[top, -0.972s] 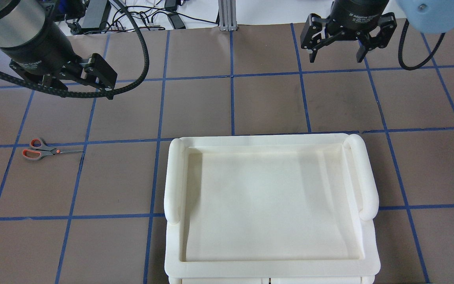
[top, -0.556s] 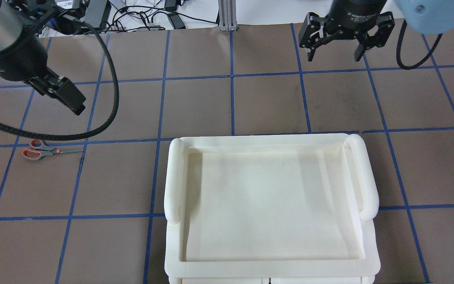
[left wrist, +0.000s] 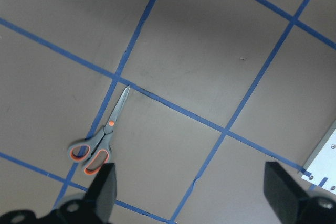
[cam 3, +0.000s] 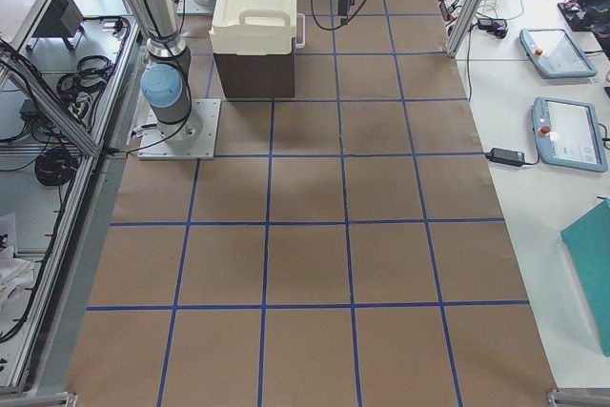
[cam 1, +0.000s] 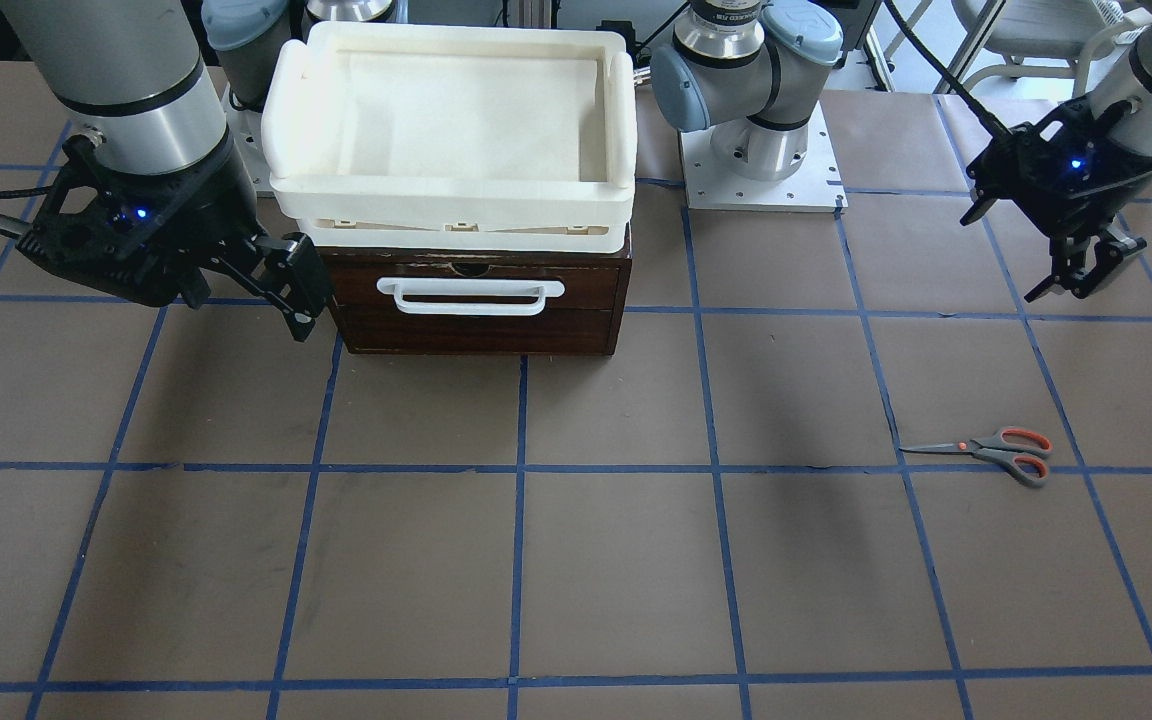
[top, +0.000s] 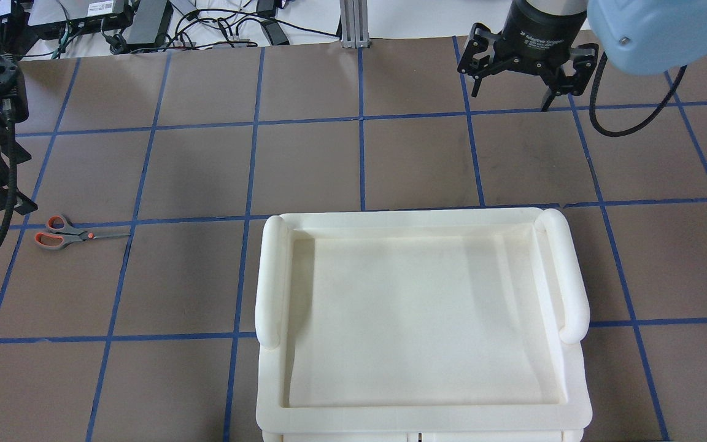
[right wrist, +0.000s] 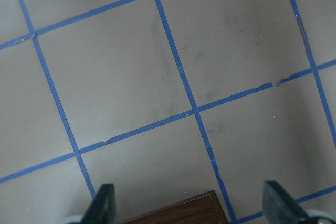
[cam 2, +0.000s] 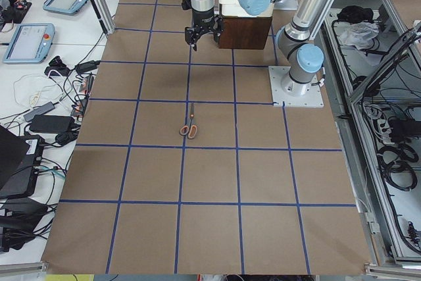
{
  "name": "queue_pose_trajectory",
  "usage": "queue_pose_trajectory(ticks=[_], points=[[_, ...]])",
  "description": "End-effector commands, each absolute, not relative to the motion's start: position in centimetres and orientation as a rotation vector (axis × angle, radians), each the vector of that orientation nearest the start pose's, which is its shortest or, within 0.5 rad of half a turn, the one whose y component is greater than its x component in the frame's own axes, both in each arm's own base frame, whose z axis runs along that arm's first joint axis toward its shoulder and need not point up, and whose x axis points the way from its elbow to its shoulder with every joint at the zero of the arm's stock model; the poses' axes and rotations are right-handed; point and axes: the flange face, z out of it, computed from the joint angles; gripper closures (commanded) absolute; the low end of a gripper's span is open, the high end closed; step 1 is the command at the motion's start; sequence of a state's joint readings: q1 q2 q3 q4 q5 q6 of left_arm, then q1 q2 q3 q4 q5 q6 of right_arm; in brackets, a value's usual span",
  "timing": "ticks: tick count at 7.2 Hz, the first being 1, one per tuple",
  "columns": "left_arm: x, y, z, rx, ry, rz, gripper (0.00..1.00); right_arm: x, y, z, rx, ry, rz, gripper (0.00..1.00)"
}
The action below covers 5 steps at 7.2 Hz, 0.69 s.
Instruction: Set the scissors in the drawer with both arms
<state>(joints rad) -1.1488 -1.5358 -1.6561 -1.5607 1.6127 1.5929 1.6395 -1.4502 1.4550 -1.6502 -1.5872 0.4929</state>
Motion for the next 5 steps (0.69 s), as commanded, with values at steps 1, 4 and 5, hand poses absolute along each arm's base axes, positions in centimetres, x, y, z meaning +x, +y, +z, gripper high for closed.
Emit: queue_pose_trajectory(ticks=[1,4,5], points=[[10.2,-51.6,42.8,1.803,2.548,0.049,0.00,18.6,-54.1,47.5,1.117,2.926,-0.060,0.00],[13.8,-51.7,36.8,2.027,2.487,0.207,0.00,24.0,-54.2,43.6,1.505,2.788,0.025,0.00],[17.6,-51.0,34.6,2.039,2.538,0.216,0.00,25.0,-54.3,42.4,1.590,2.760,0.042,0.00]])
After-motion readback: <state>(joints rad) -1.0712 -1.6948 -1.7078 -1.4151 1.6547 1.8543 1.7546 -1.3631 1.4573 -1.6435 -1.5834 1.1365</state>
